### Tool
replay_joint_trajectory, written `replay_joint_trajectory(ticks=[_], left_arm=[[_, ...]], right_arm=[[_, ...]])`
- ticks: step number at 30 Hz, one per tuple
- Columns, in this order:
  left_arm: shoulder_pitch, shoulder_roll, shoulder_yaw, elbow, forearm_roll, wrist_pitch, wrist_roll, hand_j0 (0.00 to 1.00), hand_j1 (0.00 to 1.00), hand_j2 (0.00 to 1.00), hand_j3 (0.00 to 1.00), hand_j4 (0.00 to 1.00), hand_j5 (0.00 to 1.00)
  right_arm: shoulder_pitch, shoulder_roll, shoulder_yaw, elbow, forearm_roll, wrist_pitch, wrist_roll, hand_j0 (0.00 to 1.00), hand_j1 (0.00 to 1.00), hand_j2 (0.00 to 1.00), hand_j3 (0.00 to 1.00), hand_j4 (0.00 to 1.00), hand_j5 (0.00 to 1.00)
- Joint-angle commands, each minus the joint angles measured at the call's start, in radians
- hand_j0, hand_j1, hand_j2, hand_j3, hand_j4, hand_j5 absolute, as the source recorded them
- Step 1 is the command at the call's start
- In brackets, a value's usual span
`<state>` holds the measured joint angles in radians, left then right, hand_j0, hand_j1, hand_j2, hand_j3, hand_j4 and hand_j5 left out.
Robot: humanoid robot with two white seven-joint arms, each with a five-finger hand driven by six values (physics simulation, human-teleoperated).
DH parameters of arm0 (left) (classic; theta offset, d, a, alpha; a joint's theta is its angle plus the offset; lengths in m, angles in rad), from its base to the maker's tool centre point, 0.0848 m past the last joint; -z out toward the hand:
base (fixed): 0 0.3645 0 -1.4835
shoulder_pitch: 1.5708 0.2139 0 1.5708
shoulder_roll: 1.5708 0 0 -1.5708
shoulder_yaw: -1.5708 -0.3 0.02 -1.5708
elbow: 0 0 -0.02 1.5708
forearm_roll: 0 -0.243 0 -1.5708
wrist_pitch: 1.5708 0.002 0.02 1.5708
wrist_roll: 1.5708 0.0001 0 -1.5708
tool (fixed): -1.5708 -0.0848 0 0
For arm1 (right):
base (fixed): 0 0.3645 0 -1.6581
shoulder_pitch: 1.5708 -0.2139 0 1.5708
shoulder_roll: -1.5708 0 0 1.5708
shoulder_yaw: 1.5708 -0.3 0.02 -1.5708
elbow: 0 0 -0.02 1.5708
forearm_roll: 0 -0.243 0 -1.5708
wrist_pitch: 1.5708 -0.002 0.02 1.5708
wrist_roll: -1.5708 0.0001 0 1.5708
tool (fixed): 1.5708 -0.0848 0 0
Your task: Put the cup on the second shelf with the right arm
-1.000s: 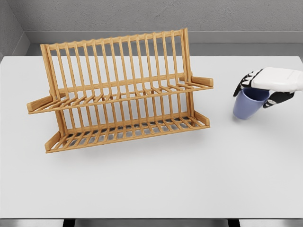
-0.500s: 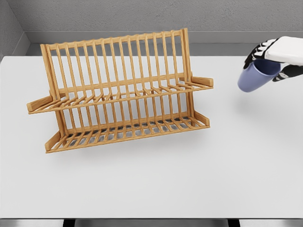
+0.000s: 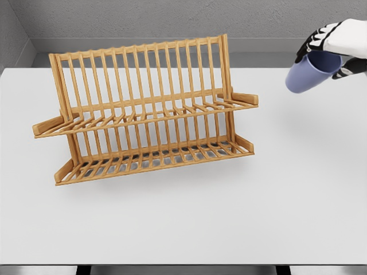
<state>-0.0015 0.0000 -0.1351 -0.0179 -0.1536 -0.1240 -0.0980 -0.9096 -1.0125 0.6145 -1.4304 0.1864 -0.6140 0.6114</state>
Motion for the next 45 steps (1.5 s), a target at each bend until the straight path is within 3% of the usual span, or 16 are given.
replay_joint_trajectory(ticks=[1, 11, 16, 24, 27, 33, 40, 45], left_arm=[[0.000, 0.000, 0.000, 0.000, 0.000, 0.000, 0.000, 1.00, 1.00, 1.00, 1.00, 1.00, 1.00], [0.000, 0.000, 0.000, 0.001, 0.000, 0.000, 0.000, 1.00, 1.00, 1.00, 1.00, 1.00, 1.00], [0.000, 0.000, 0.000, 0.001, 0.000, 0.000, 0.000, 1.00, 1.00, 1.00, 1.00, 1.00, 1.00], [0.000, 0.000, 0.000, 0.000, 0.000, 0.000, 0.000, 1.00, 1.00, 1.00, 1.00, 1.00, 1.00], [0.000, 0.000, 0.000, 0.001, 0.000, 0.000, 0.000, 1.00, 1.00, 1.00, 1.00, 1.00, 1.00], [0.000, 0.000, 0.000, 0.000, 0.000, 0.000, 0.000, 1.00, 1.00, 1.00, 1.00, 1.00, 1.00], [0.000, 0.000, 0.000, 0.001, 0.000, 0.000, 0.000, 1.00, 1.00, 1.00, 1.00, 1.00, 1.00], [0.000, 0.000, 0.000, 0.000, 0.000, 0.001, 0.000, 1.00, 1.00, 1.00, 1.00, 1.00, 1.00]], right_arm=[[0.000, 0.002, -0.001, -0.033, -0.005, 0.003, -0.001, 0.68, 0.68, 0.68, 0.68, 0.68, 0.68], [-0.041, 0.020, -0.001, -0.130, -0.008, 0.003, -0.001, 0.67, 0.67, 0.67, 0.67, 0.67, 0.67], [-0.055, 0.023, -0.001, -0.228, -0.007, 0.003, -0.001, 0.67, 0.67, 0.67, 0.67, 0.67, 0.67], [-0.087, 0.058, -0.001, -0.240, -0.007, 0.003, -0.001, 0.67, 0.67, 0.67, 0.67, 0.67, 0.67], [-0.087, 0.065, 0.001, -0.291, -0.008, 0.003, -0.001, 0.67, 0.67, 0.67, 0.67, 0.67, 0.67], [-0.097, 0.068, 0.002, -0.320, -0.008, 0.003, -0.001, 0.67, 0.67, 0.67, 0.67, 0.67, 0.67], [-0.098, 0.091, 0.016, -0.323, -0.008, 0.003, -0.001, 0.67, 0.67, 0.67, 0.67, 0.67, 0.67], [-0.097, 0.092, 0.099, -0.321, -0.007, 0.003, -0.001, 0.67, 0.67, 0.67, 0.67, 0.67, 0.67]])
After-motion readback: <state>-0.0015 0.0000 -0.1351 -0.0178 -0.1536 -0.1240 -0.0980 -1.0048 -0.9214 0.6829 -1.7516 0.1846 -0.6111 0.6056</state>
